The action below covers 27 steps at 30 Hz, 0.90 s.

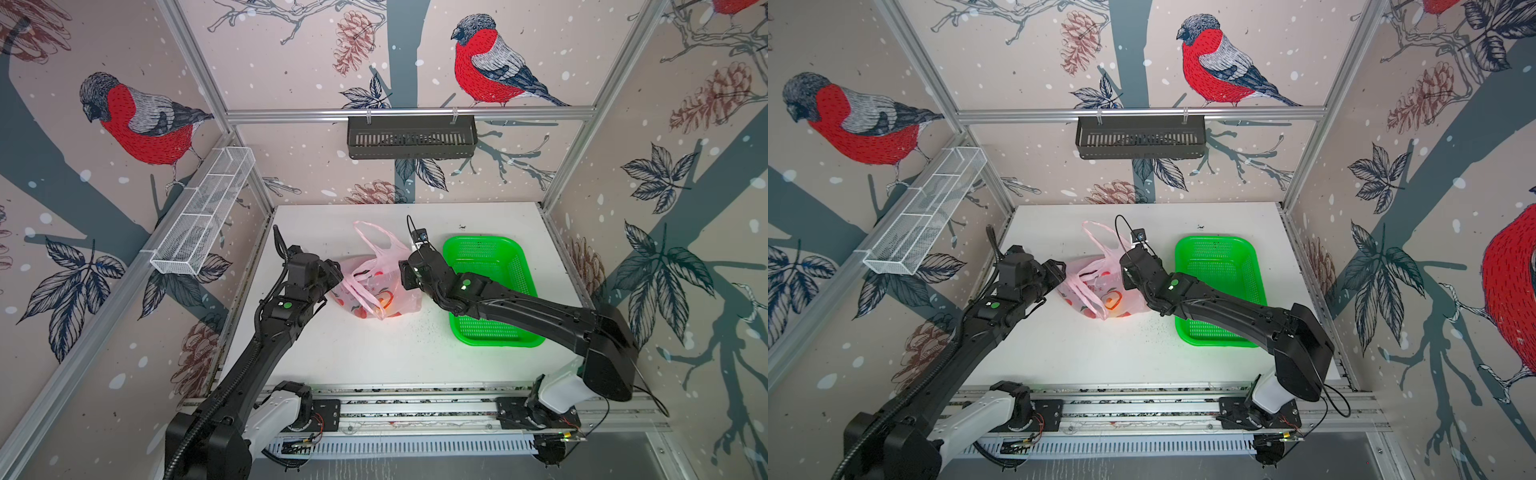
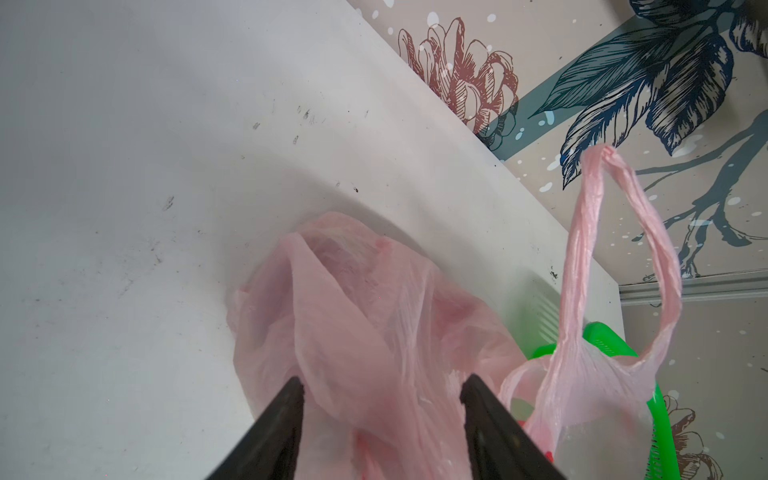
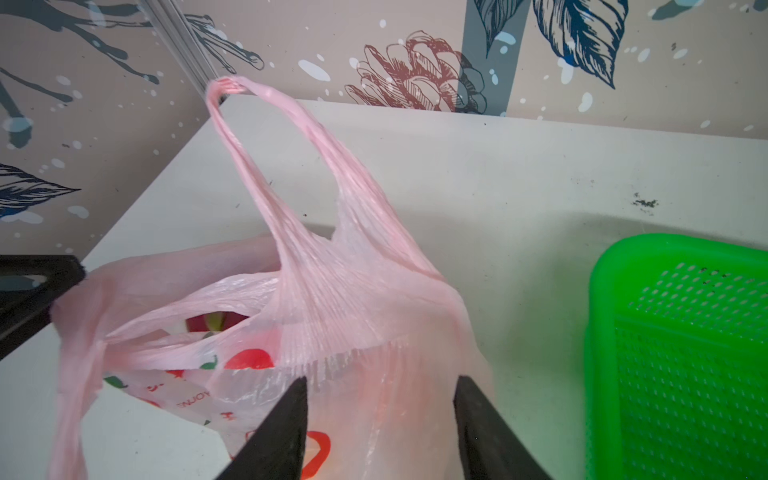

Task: Untie the knot of the plastic bag and take out the fruit
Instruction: 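Pull the knotted handle up with the right gripper while the left holds the bag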

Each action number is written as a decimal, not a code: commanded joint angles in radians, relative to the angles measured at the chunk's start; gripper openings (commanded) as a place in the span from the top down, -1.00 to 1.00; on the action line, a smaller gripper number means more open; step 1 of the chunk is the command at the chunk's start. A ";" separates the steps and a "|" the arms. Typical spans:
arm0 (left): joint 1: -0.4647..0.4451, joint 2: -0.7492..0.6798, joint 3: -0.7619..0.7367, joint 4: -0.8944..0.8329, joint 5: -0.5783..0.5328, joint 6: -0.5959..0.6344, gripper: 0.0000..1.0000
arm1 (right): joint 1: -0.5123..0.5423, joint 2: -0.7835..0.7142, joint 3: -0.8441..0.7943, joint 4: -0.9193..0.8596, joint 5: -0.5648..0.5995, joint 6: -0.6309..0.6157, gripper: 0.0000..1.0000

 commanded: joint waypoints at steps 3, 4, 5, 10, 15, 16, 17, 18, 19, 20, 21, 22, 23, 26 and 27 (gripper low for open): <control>0.003 -0.030 0.023 -0.043 -0.025 0.043 -0.26 | 0.023 0.051 0.066 0.034 0.021 -0.085 -0.18; 0.003 -0.035 0.028 -0.053 -0.028 0.049 -0.26 | 0.023 0.070 0.092 0.039 0.016 -0.100 -0.18; 0.003 -0.039 0.032 -0.063 -0.033 0.054 -0.27 | 0.023 0.094 0.110 0.043 0.011 -0.114 -0.18; 0.003 -0.087 0.030 -0.092 -0.070 0.080 -0.38 | 0.016 0.229 0.251 0.045 -0.006 -0.182 -0.20; 0.004 -0.121 0.045 -0.149 -0.087 0.110 -0.46 | -0.008 0.349 0.381 0.036 -0.065 -0.218 -0.24; 0.005 -0.127 0.046 -0.153 -0.084 0.115 -0.47 | -0.015 0.370 0.408 0.032 -0.075 -0.225 -0.25; 0.006 -0.131 0.047 -0.161 -0.082 0.118 -0.48 | -0.018 0.389 0.429 0.027 -0.082 -0.228 -0.27; 0.006 -0.136 0.046 -0.167 -0.080 0.122 -0.49 | -0.025 0.409 0.454 0.022 -0.094 -0.233 -0.29; 0.006 -0.140 0.047 -0.174 -0.078 0.126 -0.50 | -0.031 0.428 0.476 0.018 -0.105 -0.237 -0.30; 0.006 -0.142 0.045 -0.181 -0.076 0.128 -0.50 | -0.037 0.443 0.494 0.012 -0.116 -0.238 -0.31; 0.006 -0.145 0.045 -0.188 -0.073 0.131 -0.51 | -0.044 0.460 0.512 0.009 -0.129 -0.240 -0.32; 0.006 -0.148 0.044 -0.194 -0.070 0.135 -0.51 | -0.050 0.475 0.528 0.006 -0.142 -0.238 -0.32; 0.006 -0.149 0.044 -0.199 -0.068 0.135 -0.51 | -0.053 0.489 0.543 0.000 -0.156 -0.237 -0.33; 0.006 -0.159 0.039 -0.211 -0.062 0.136 -0.52 | -0.065 0.522 0.578 -0.011 -0.195 -0.238 -0.37; 0.006 -0.162 0.039 -0.212 -0.059 0.136 -0.52 | -0.067 0.533 0.586 -0.012 -0.204 -0.238 -0.39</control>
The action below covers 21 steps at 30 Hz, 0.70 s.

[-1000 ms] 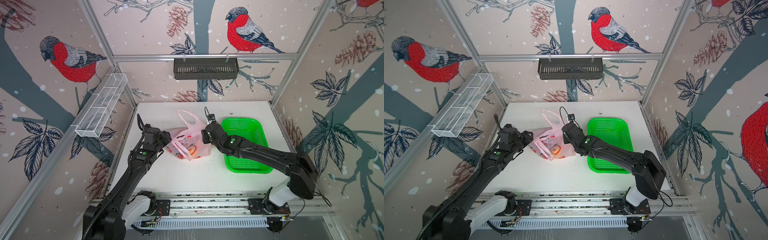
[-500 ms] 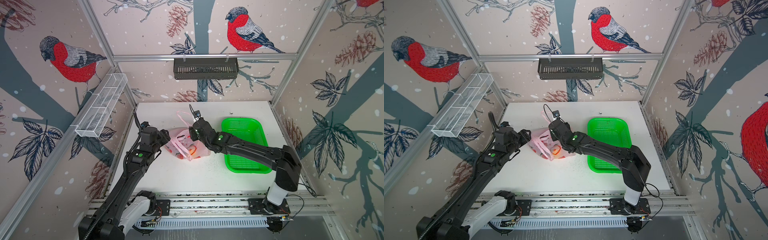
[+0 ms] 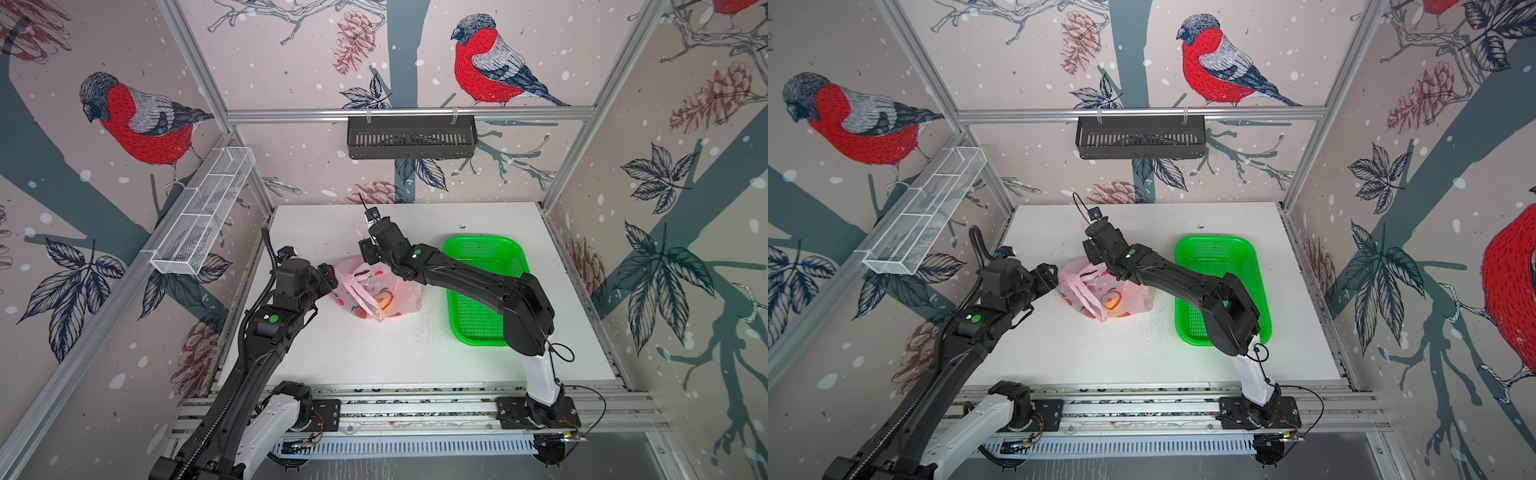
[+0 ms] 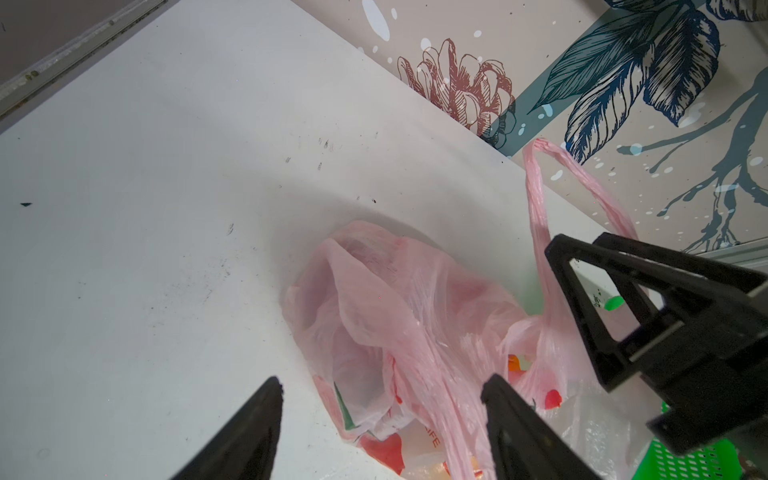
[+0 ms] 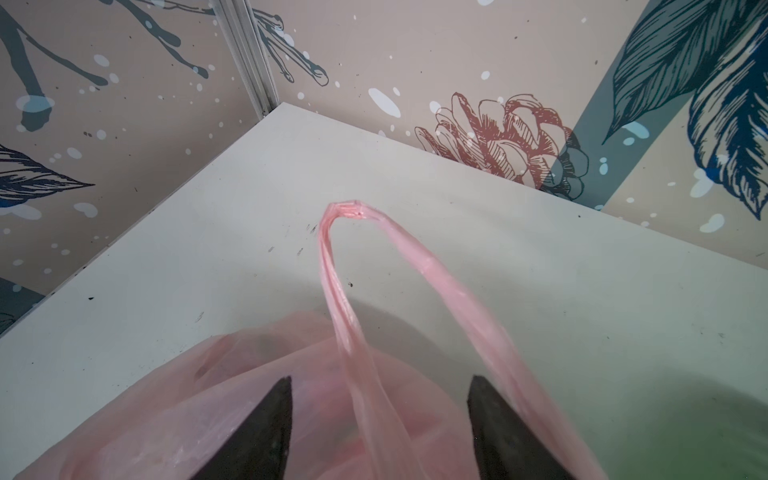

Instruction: Untie the knot of the plastic bag and take out the fruit

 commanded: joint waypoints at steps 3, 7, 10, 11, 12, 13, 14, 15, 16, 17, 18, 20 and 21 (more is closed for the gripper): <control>0.004 -0.011 0.002 -0.030 0.007 0.009 -0.53 | -0.009 0.044 0.038 -0.011 -0.074 -0.005 -0.42; 0.004 -0.005 0.012 -0.039 0.023 0.019 -0.53 | -0.021 0.071 0.053 -0.014 -0.110 0.013 -0.41; 0.005 0.000 0.021 -0.053 0.034 0.032 -0.55 | -0.030 0.082 0.057 -0.011 -0.134 0.022 -0.34; 0.006 0.002 0.022 -0.058 0.039 0.037 -0.57 | -0.031 0.083 0.058 -0.011 -0.139 0.024 -0.30; 0.005 0.005 0.027 -0.063 0.047 0.045 -0.60 | -0.033 0.085 0.058 -0.011 -0.143 0.027 -0.22; 0.005 0.008 0.031 -0.069 0.056 0.052 -0.62 | -0.034 0.084 0.058 -0.011 -0.149 0.026 -0.12; 0.005 0.012 0.035 -0.073 0.067 0.058 -0.63 | -0.034 0.081 0.058 -0.014 -0.151 0.026 -0.01; 0.005 0.017 0.039 -0.078 0.082 0.067 -0.66 | -0.033 0.077 0.057 -0.017 -0.153 0.027 0.11; 0.005 0.023 0.045 -0.084 0.097 0.076 -0.69 | -0.033 0.068 0.056 -0.021 -0.154 0.028 0.23; 0.005 0.029 0.050 -0.090 0.115 0.088 -0.71 | -0.031 0.057 0.050 -0.021 -0.155 0.027 0.33; 0.005 0.036 0.058 -0.095 0.136 0.099 -0.73 | -0.029 0.042 0.040 -0.018 -0.153 0.028 0.43; 0.005 0.048 0.069 -0.108 0.169 0.117 -0.77 | -0.021 0.008 0.012 -0.013 -0.146 0.034 0.55; 0.005 0.053 0.075 -0.114 0.187 0.127 -0.79 | -0.017 -0.017 -0.005 -0.010 -0.145 0.036 0.60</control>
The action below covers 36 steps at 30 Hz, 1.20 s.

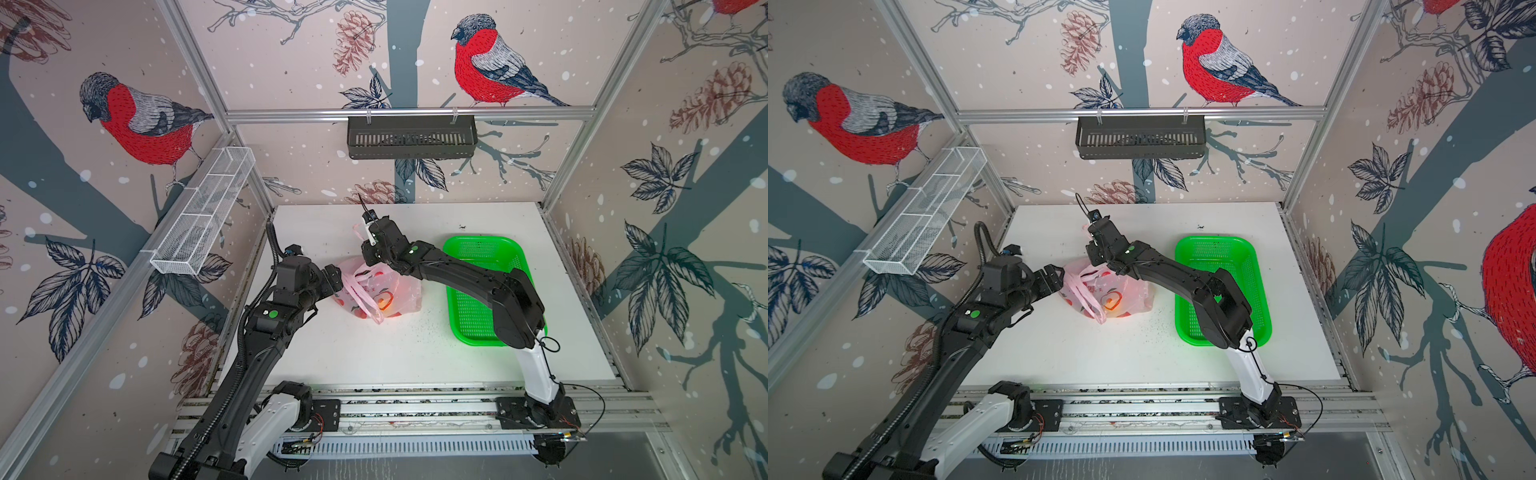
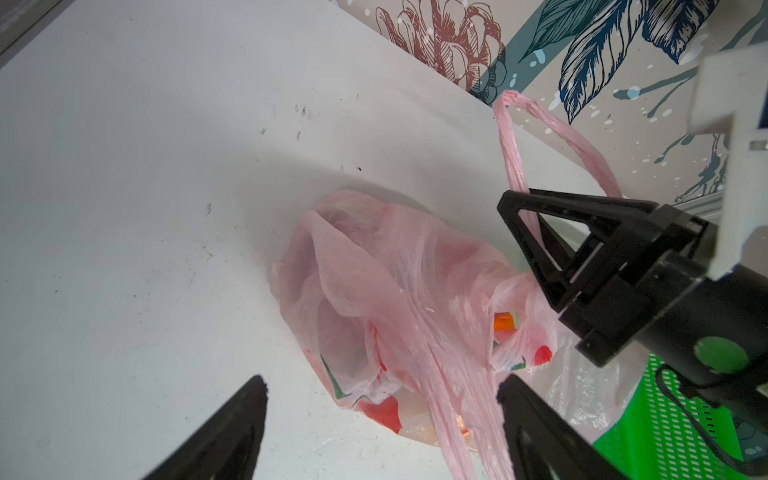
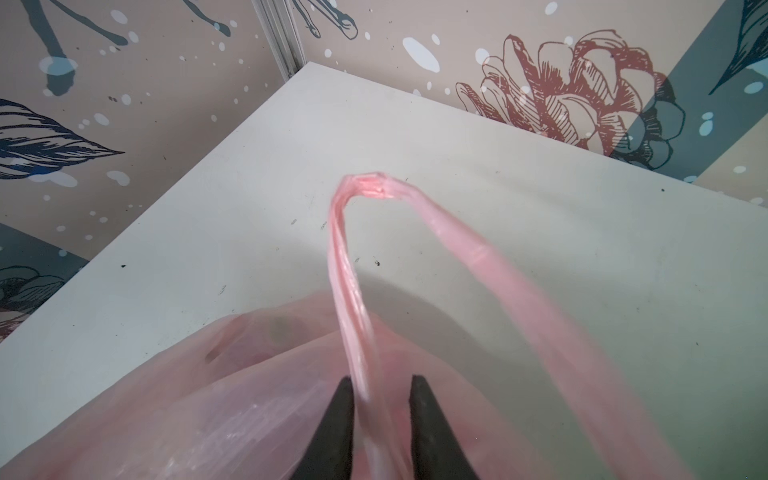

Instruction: Untie the knot of the plastic bag and take out the fruit

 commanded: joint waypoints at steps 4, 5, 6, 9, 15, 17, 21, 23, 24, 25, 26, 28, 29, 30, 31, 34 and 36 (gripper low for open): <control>0.002 0.015 0.052 -0.076 0.128 0.081 -0.79 | 0.041 -0.159 -0.152 0.078 0.026 0.048 0.68; 0.002 0.014 0.061 -0.090 0.136 0.084 -0.79 | 0.046 -0.183 -0.185 0.091 0.033 0.063 0.68; -0.001 0.010 0.069 -0.104 0.143 0.089 -0.79 | 0.050 -0.213 -0.219 0.106 0.036 0.084 0.69; -0.021 -0.006 0.094 -0.148 0.146 0.101 -0.80 | 0.064 -0.289 -0.315 0.143 0.047 0.142 0.71; -0.148 0.013 0.140 -0.262 0.086 0.097 -0.81 | 0.090 -0.412 -0.485 0.205 0.093 0.208 0.74; -0.176 0.023 0.140 -0.280 0.076 0.090 -0.81 | 0.089 -0.444 -0.527 0.223 0.106 0.225 0.74; -0.210 0.029 0.143 -0.290 0.053 0.084 -0.81 | 0.089 -0.498 -0.584 0.255 0.114 0.249 0.75; -0.233 0.037 0.157 -0.293 0.046 0.084 -0.81 | 0.085 -0.520 -0.604 0.272 0.104 0.259 0.75; -0.252 0.043 0.158 -0.296 0.034 0.083 -0.81 | 0.082 -0.528 -0.612 0.279 0.095 0.265 0.76; -0.271 0.050 0.158 -0.299 0.022 0.083 -0.81 | 0.078 -0.536 -0.618 0.285 0.087 0.267 0.76; -0.294 0.059 0.184 -0.302 0.009 0.082 -0.81 | 0.076 -0.542 -0.623 0.289 0.078 0.270 0.76; -0.332 0.079 0.194 -0.305 0.000 0.077 -0.81 | 0.071 -0.553 -0.633 0.294 0.072 0.272 0.76; -0.346 0.086 0.196 -0.299 0.006 0.071 -0.81 | 0.069 -0.556 -0.636 0.297 0.069 0.273 0.76; -0.353 0.090 0.196 -0.289 0.015 0.057 -0.81 | 0.066 -0.561 -0.640 0.298 0.069 0.275 0.76; -0.355 0.086 0.193 -0.274 0.024 0.040 -0.81 | 0.064 -0.563 -0.645 0.299 0.071 0.277 0.76; -0.355 0.048 0.168 -0.185 0.041 -0.034 -0.81 | 0.060 -0.574 -0.667 0.312 0.074 0.290 0.77; -0.355 0.030 0.139 -0.126 0.043 -0.091 -0.80 | 0.058 -0.582 -0.685 0.325 0.073 0.298 0.77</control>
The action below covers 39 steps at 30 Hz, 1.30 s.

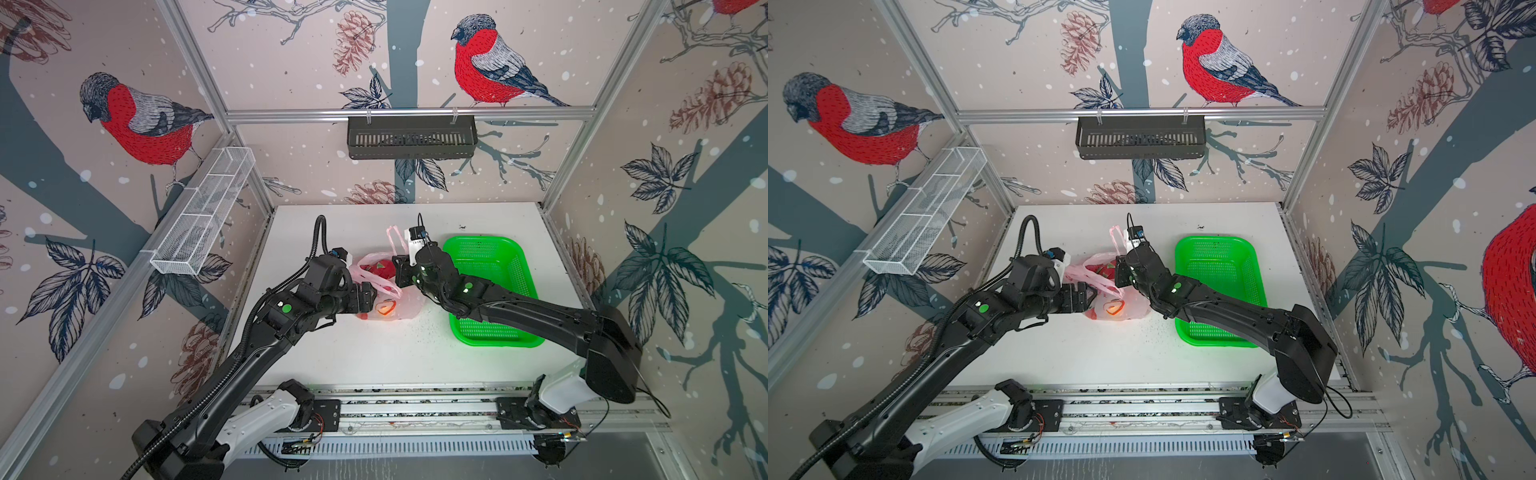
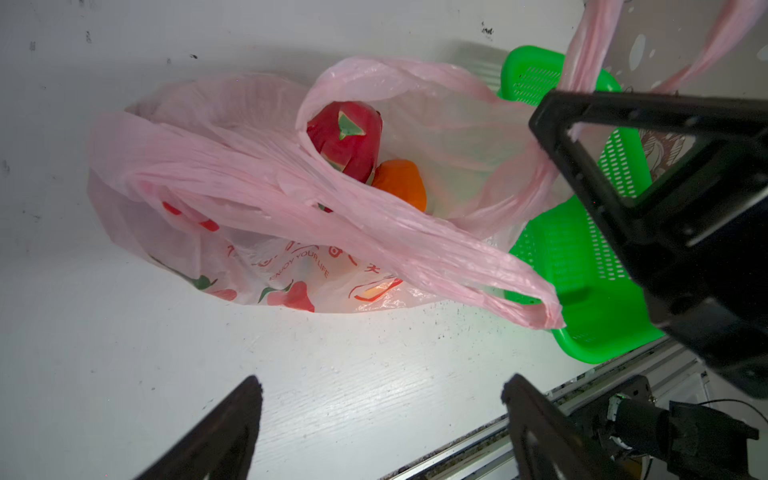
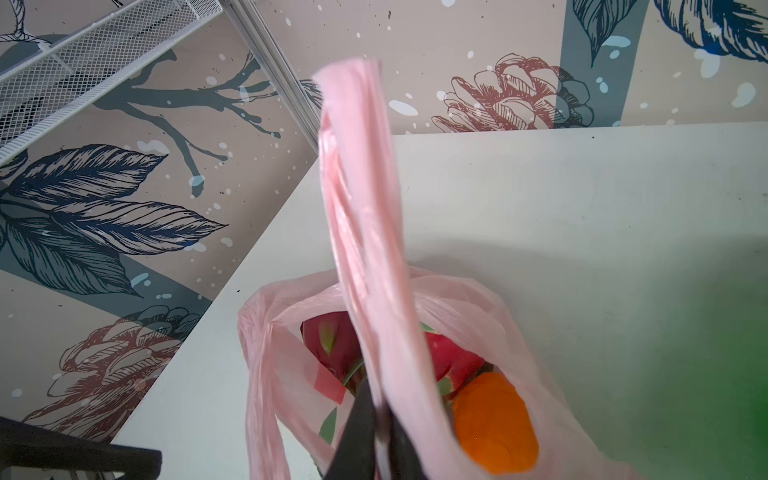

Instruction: Untie the knot of the plastic bag and take out the fruit

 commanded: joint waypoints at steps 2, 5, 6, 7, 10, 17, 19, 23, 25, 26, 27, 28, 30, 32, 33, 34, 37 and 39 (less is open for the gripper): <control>-0.002 -0.025 -0.045 0.160 0.017 -0.142 -0.74 | -0.004 -0.017 -0.025 0.053 -0.001 0.032 0.77; -0.002 -0.027 -0.084 0.268 0.064 -0.202 -0.70 | -0.003 -0.022 -0.033 0.049 -0.004 0.033 0.78; -0.002 -0.020 -0.094 0.292 0.074 -0.217 -0.69 | -0.003 -0.025 -0.038 0.051 -0.002 0.033 0.77; -0.002 -0.012 -0.099 0.307 0.078 -0.227 -0.67 | -0.003 -0.029 -0.042 0.052 -0.002 0.033 0.78; -0.002 0.000 -0.125 0.371 0.086 -0.261 -0.65 | -0.004 -0.044 -0.056 0.053 0.002 0.029 0.78; -0.002 0.041 -0.155 0.484 0.105 -0.306 -0.63 | -0.005 -0.062 -0.079 0.052 0.004 0.027 0.78; -0.001 0.062 -0.165 0.510 0.113 -0.311 -0.62 | -0.004 -0.065 -0.081 0.053 0.001 0.024 0.78; -0.001 0.116 -0.178 0.545 0.118 -0.310 -0.53 | -0.004 -0.072 -0.083 0.049 0.008 0.018 0.78; 0.000 0.135 -0.184 0.562 0.107 -0.311 -0.50 | -0.005 -0.077 -0.086 0.050 0.013 0.014 0.78; 0.000 0.144 -0.184 0.571 0.097 -0.308 -0.48 | -0.004 -0.081 -0.088 0.049 0.013 0.013 0.78; 0.000 0.149 -0.182 0.578 0.089 -0.305 -0.44 | -0.004 -0.083 -0.090 0.049 0.013 0.010 0.78; 0.000 0.159 -0.180 0.585 0.082 -0.303 -0.39 | -0.006 -0.086 -0.092 0.049 0.014 0.010 0.79; 0.003 0.176 -0.178 0.602 0.071 -0.297 -0.22 | -0.006 -0.091 -0.097 0.049 0.016 0.010 0.78; 0.010 0.189 -0.181 0.625 0.070 -0.296 -0.03 | -0.009 -0.094 -0.101 0.049 0.016 0.009 0.78; 0.016 0.196 -0.184 0.641 0.073 -0.299 0.08 | -0.010 -0.098 -0.104 0.049 0.017 0.008 0.78; 0.023 0.199 -0.186 0.652 0.073 -0.297 0.16 | -0.010 -0.099 -0.105 0.049 0.016 0.007 0.78; 0.055 0.197 -0.190 0.678 0.084 -0.300 0.36 | -0.009 -0.108 -0.109 0.042 0.023 0.005 0.79; 0.081 0.181 -0.193 0.698 0.090 -0.307 0.49 | -0.010 -0.112 -0.112 0.033 0.035 0.003 0.79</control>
